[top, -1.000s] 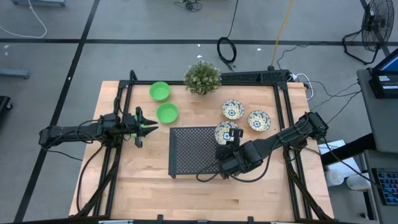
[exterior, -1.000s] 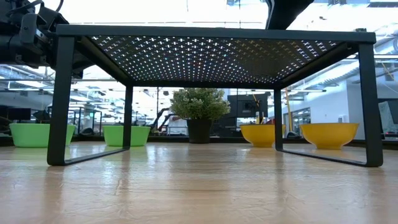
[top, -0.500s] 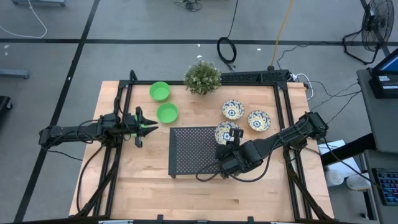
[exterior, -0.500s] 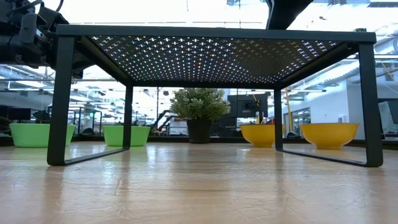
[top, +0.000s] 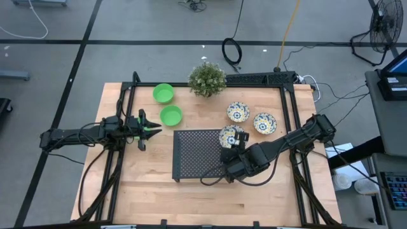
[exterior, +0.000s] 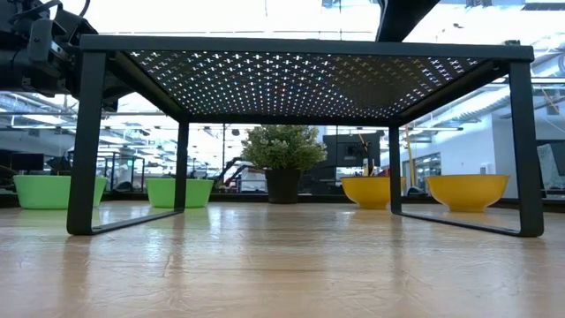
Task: Pick & Place Mini bowls
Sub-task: Put the top right white patterned bowl on the shelf, then stack the right white patterned bowl on top of the white patterned bowl on the shelf
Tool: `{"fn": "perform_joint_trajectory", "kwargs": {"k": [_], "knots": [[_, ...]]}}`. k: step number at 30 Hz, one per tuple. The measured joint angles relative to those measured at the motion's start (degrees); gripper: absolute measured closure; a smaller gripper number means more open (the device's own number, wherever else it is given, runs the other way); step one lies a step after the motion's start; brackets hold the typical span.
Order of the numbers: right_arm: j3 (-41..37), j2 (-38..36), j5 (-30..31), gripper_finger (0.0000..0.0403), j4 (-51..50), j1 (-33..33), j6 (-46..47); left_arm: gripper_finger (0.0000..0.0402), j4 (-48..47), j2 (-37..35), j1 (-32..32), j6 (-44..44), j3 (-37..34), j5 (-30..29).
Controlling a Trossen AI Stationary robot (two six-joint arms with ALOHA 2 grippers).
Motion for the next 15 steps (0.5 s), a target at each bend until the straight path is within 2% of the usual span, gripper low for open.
{"fn": "perform_joint_trajectory", "kwargs": {"k": [15], "knots": [[0.0, -5.0, 0.0, 0.0289, 2.2, 0.0, 1.2, 0.0302, 0.0, 0.0, 0.0, 0.0, 0.0, 0.0]]}}
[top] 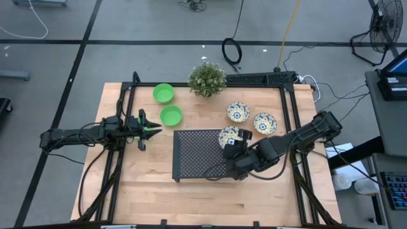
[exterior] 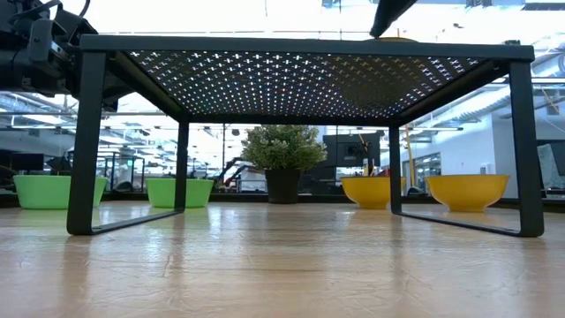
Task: Pick & Place Mini bowls
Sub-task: Stack the right white patterned bowl on top of the white patterned bowl on the shelf
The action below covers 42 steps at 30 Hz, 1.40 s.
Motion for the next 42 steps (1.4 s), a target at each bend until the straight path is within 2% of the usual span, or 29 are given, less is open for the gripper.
{"fn": "perform_joint_trajectory", "kwargs": {"k": [4, 16, 42], "knots": [[0.0, -2.6, 0.0, 0.0278, -0.1, 0.0, 0.2, 0.0302, 0.0, 0.0, 0.0, 0.0, 0.0, 0.0], [0.0, -10.3, 0.4, 0.028, -0.8, 0.0, 5.8, 0.0302, 0.0, 0.0, 0.0, 0.0, 0.0, 0.0], [0.0, -11.9, 1.0, 0.0282, -12.2, 0.0, 13.8, 0.0302, 0.0, 0.0, 0.0, 0.0, 0.0, 0.0]]}}
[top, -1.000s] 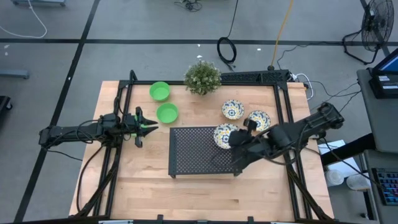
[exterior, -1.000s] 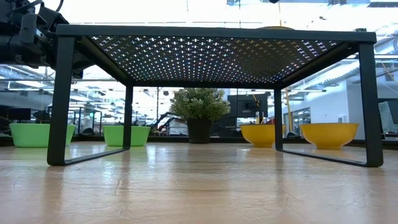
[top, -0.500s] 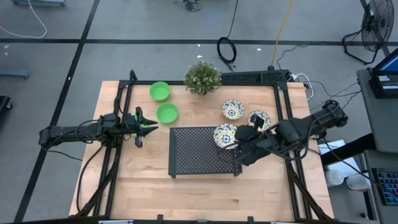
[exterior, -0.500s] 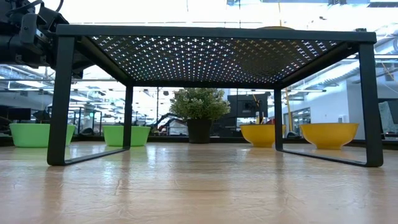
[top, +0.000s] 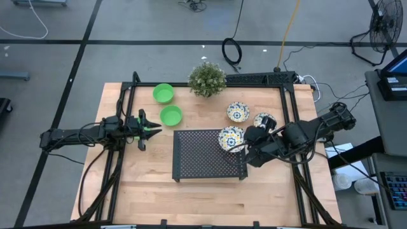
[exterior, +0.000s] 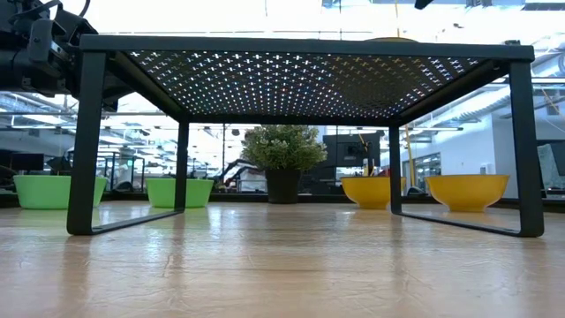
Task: Pick & Place Mini bowls
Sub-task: Stack the right white patterned bowl on top of the white patterned bowl on the shelf
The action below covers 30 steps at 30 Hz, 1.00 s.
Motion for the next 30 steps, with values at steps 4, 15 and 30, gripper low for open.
{"fn": "perform_joint_trajectory", "kwargs": {"k": [4, 15, 30], "knots": [[0.0, 0.0, 2.3, 0.028, -0.9, 0.0, 0.0, 0.0302, 0.0, 0.0, 0.0, 0.0, 0.0, 0.0], [0.0, -0.3, 8.8, 0.028, -8.0, 0.0, 2.8, 0.0302, 0.0, 0.0, 0.0, 0.0, 0.0, 0.0], [-14.0, -12.6, 26.0, 0.0277, -5.9, 0.0, 12.3, 0.0302, 0.0, 0.0, 0.0, 0.0, 0.0, 0.0]]}}
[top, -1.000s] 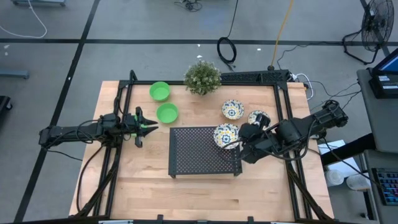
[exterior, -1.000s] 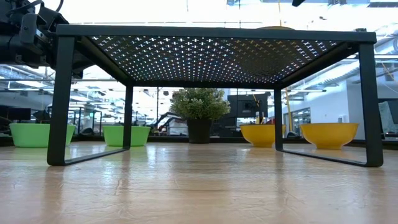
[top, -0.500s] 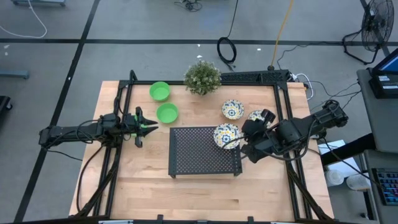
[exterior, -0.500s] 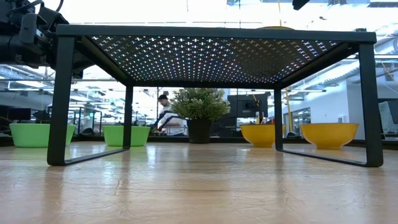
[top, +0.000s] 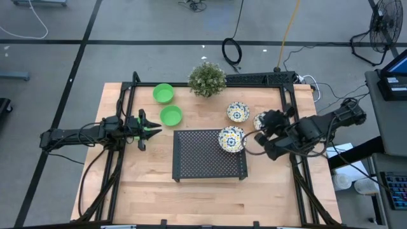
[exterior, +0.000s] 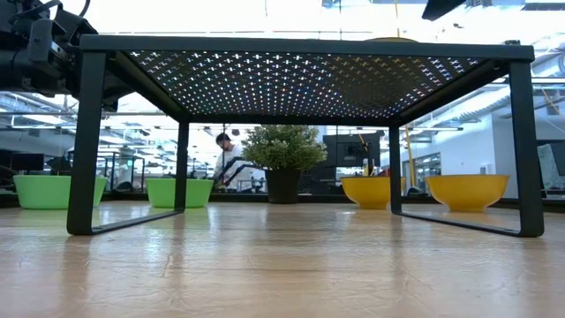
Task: Pick & Place Mini bowls
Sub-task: Stack the right white patterned bowl on top of the white patterned bowl on the shelf
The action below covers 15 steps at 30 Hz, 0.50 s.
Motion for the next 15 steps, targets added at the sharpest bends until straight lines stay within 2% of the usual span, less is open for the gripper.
{"fn": "perform_joint_trajectory", "kwargs": {"k": [5, 12, 15], "knots": [[-9.1, -5.9, 9.9, 0.0277, 8.3, 0.0, 0.3, 0.0302, 0.0, 0.0, 0.0, 0.0, 0.0, 0.0], [-20.5, -11.3, 27.0, 0.0277, 29.4, -1.3, -16.5, 0.0302, 0.0, 0.0, 0.0, 0.0, 0.0, 0.0], [-25.2, -12.6, 32.0, 0.0277, 41.6, -1.9, -25.6, 0.0302, 0.0, 0.0, 0.0, 0.0, 0.0, 0.0]]}}
